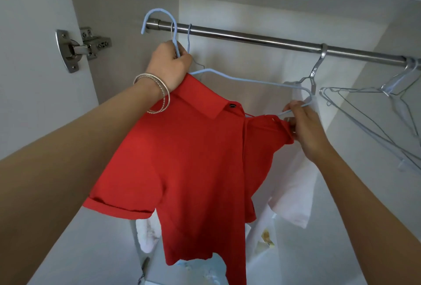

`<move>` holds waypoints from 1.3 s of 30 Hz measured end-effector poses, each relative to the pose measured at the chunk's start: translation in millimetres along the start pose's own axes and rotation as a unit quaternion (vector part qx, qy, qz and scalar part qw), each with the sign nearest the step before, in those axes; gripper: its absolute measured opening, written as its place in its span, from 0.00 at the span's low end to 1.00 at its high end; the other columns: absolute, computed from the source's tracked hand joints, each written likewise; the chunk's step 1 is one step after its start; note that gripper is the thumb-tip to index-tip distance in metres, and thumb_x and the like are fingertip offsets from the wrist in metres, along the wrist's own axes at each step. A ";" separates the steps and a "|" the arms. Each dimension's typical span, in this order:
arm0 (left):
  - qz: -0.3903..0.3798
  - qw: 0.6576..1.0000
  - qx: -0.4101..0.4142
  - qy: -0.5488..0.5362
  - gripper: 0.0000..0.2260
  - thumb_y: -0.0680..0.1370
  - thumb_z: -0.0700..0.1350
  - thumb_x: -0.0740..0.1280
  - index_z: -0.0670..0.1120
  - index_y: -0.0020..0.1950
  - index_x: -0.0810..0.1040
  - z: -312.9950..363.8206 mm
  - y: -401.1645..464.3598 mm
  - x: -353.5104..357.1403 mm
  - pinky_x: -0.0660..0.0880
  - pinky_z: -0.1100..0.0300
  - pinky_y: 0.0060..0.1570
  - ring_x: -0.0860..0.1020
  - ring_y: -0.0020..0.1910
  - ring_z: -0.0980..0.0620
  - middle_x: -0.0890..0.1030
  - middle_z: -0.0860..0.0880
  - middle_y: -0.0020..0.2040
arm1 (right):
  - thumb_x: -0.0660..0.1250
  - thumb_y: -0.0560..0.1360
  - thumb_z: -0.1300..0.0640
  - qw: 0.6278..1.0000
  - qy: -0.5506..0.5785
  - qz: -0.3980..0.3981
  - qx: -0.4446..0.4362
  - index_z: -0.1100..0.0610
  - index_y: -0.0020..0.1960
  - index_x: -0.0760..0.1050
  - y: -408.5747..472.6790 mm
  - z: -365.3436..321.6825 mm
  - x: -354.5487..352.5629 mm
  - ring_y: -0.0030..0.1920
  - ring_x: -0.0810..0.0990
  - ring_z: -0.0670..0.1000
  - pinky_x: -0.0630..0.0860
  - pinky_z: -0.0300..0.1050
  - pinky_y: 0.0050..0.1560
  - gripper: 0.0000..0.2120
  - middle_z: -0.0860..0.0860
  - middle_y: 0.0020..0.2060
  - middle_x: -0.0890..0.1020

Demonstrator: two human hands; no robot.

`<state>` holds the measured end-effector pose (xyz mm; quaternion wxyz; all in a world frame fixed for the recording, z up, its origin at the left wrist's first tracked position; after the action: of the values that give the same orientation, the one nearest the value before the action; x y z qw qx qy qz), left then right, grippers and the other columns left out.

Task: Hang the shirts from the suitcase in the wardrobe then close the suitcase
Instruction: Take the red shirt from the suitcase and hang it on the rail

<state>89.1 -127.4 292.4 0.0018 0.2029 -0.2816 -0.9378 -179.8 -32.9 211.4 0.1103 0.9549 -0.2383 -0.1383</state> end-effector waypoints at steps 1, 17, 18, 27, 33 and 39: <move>0.005 1.000 -0.005 -0.016 0.07 0.69 0.41 0.58 0.48 0.32 0.65 2.0 -0.5 1.5 0.65 0.66 0.28 0.67 0.29 0.52 0.68 0.48 0.29 | 0.53 0.81 0.53 1.000 -0.011 -0.008 -0.006 0.51 0.38 0.72 0.4 -0.6 0.6 0.28 0.65 0.49 0.63 0.34 0.23 0.16 0.55 0.29 0.68; 0.077 0.994 0.019 0.080 0.08 0.75 0.33 0.56 0.45 0.49 0.62 2.2 8.6 -4.1 0.62 0.67 0.26 0.66 0.30 0.54 0.65 0.52 0.33 | 0.66 0.75 0.60 0.982 -0.077 -0.115 -0.132 0.52 0.45 0.78 -1.4 -0.5 -1.6 0.32 0.81 0.40 0.78 0.34 0.38 0.04 0.47 0.28 0.82; 0.076 0.993 0.018 0.088 0.08 0.75 0.33 0.56 0.45 0.49 0.62 2.4 8.7 -4.1 0.63 0.66 0.31 0.68 0.32 0.51 0.66 0.51 0.33 | 0.67 0.75 0.62 0.983 -0.066 -0.115 -0.130 0.54 0.48 0.77 0.6 0.4 -4.6 0.33 0.81 0.40 0.79 0.36 0.40 0.04 0.46 0.27 0.82; 0.057 0.991 0.012 0.122 0.09 0.75 0.32 0.53 0.46 0.48 0.64 -3.9 11.0 8.0 0.61 0.61 0.37 0.69 0.38 0.46 0.70 0.45 0.38 | 0.56 0.78 0.53 0.974 -0.086 -0.081 -0.195 0.52 0.57 0.74 8.0 3.1 -27.1 0.31 0.77 0.46 0.78 0.38 0.35 0.12 0.47 0.29 0.79; 0.052 0.994 0.041 0.092 0.08 0.75 0.33 0.54 0.46 0.47 0.64 -5.8 14.9 11.9 0.61 0.70 0.24 0.66 0.28 0.56 0.66 0.51 0.30 | 0.59 0.76 0.50 0.957 -0.141 -0.185 -0.172 0.51 0.54 0.75 8.5 -7.5 -37.9 0.36 0.80 0.39 0.78 0.31 0.37 0.11 0.36 0.35 0.82; 0.047 0.991 0.069 0.106 0.06 0.76 0.38 0.56 0.48 0.46 0.64 -13.3 15.2 25.1 0.72 0.50 0.38 0.71 0.33 0.40 0.68 0.50 0.30 | 0.62 0.74 0.54 0.935 -0.211 -0.264 -0.107 0.46 0.50 0.78 7.9 -13.9 -54.2 0.40 0.80 0.33 0.76 0.27 0.46 0.08 0.34 0.35 0.83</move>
<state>69.5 -150.1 280.8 0.0616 0.2879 -0.3530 -0.8881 -224.6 -11.4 238.1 0.1180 0.9148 0.0208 -0.3858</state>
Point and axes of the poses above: each hand's wrist, its own y-axis towards the middle knuckle, its own x-axis out of the palm, z = x × y, the point moved 2 cm from there along y, towards the middle knuckle
